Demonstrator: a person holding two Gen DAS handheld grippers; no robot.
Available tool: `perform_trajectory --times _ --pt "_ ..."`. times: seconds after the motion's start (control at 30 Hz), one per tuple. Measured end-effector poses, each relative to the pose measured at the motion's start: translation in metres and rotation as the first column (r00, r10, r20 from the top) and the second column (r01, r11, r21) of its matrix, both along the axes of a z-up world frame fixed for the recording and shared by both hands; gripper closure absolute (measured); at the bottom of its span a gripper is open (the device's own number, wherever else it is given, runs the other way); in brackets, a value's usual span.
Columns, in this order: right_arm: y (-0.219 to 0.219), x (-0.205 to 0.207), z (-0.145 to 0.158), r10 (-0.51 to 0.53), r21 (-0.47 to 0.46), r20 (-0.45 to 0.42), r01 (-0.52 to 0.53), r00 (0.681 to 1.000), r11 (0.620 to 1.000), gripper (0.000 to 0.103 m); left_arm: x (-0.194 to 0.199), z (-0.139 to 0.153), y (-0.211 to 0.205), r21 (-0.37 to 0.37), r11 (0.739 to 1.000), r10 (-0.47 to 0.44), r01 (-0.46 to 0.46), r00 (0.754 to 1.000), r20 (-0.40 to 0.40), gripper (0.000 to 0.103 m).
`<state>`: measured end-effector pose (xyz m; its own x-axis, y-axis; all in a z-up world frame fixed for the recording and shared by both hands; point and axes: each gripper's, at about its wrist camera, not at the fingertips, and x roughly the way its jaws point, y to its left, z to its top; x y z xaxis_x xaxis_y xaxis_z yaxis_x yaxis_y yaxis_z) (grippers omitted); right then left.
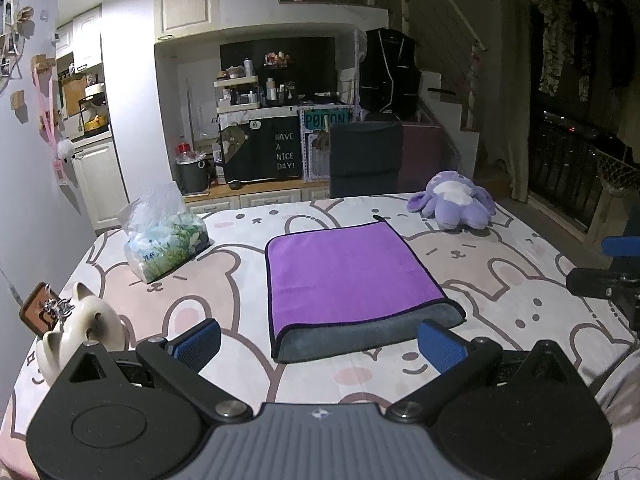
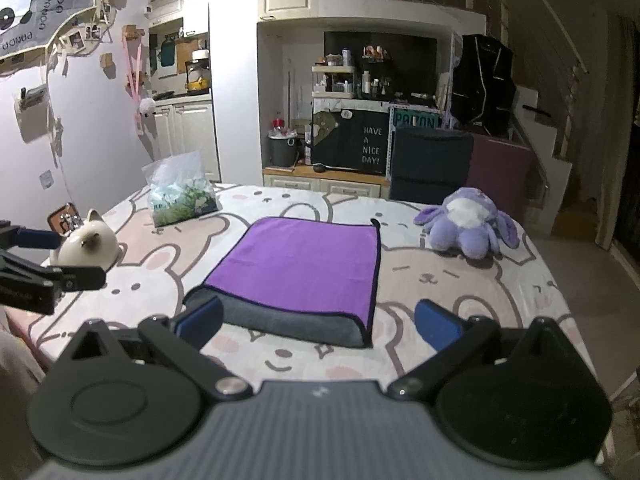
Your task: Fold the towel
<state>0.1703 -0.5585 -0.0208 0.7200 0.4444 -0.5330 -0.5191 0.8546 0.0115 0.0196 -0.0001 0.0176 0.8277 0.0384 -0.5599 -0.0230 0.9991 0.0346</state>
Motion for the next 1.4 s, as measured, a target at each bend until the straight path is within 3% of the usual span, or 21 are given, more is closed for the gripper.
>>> perform_trajectory --times 0.27,0.5,0.8,1.2,1.4 --pt "0.006 0.01 0.001 0.008 -0.023 0.032 -0.007 0.999 1.0 0.0 0.02 0.005 0.003 -0.005 1.0 -0.029 0.029 1.0 0.006 0.0" --pt "0.008 0.031 0.0 0.014 -0.033 0.007 -0.013 1.0 0.999 0.0 0.046 0.007 0.013 -0.021 0.999 -0.036 0.036 0.999 0.002 0.0" --pt "0.013 0.051 0.002 0.011 -0.046 0.016 -0.01 1.0 0.999 0.0 0.075 0.0 0.022 0.016 1.0 -0.024 0.024 1.0 -0.004 0.0" --pt "0.007 0.096 -0.004 0.044 0.001 -0.048 -0.044 0.998 0.999 0.0 0.104 -0.029 0.031 0.047 0.998 -0.037 0.039 0.999 -0.034 0.0" --pt "0.007 0.115 -0.007 0.043 -0.019 -0.002 -0.043 0.999 0.999 0.0 0.121 -0.043 0.045 0.037 0.999 -0.019 0.021 0.999 -0.05 0.0"
